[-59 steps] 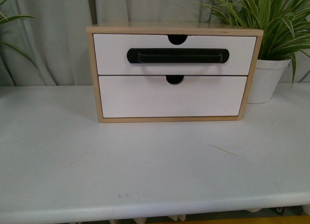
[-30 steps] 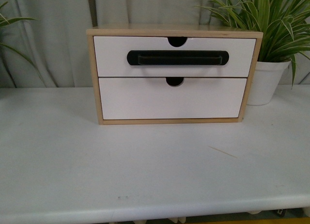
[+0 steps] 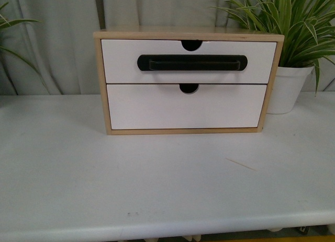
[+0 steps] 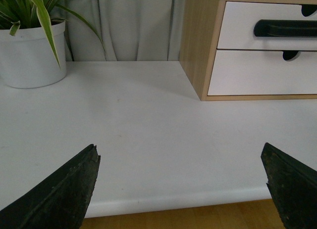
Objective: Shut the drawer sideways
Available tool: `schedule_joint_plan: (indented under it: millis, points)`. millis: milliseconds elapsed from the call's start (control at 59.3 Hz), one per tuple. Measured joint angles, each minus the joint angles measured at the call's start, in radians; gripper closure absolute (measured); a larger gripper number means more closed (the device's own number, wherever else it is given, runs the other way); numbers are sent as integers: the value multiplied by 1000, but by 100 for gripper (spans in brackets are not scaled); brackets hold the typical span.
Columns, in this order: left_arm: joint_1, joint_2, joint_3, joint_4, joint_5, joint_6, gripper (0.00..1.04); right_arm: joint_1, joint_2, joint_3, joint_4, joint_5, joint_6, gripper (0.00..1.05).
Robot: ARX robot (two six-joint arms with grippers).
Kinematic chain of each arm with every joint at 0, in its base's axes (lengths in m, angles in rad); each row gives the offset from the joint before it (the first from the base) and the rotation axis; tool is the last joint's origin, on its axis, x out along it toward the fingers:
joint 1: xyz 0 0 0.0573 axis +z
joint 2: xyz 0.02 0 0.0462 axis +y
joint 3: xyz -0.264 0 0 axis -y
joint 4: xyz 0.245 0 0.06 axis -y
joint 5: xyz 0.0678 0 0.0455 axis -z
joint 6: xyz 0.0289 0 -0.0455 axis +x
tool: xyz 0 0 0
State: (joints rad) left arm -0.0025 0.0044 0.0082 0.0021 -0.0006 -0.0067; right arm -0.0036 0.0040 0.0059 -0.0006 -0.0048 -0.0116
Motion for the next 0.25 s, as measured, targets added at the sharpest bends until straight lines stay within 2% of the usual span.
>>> schedule_joint_plan:
  millis: [253]
  points:
    - [0, 0, 0, 0, 0, 0, 6, 0, 0, 0, 0, 0, 0, 9]
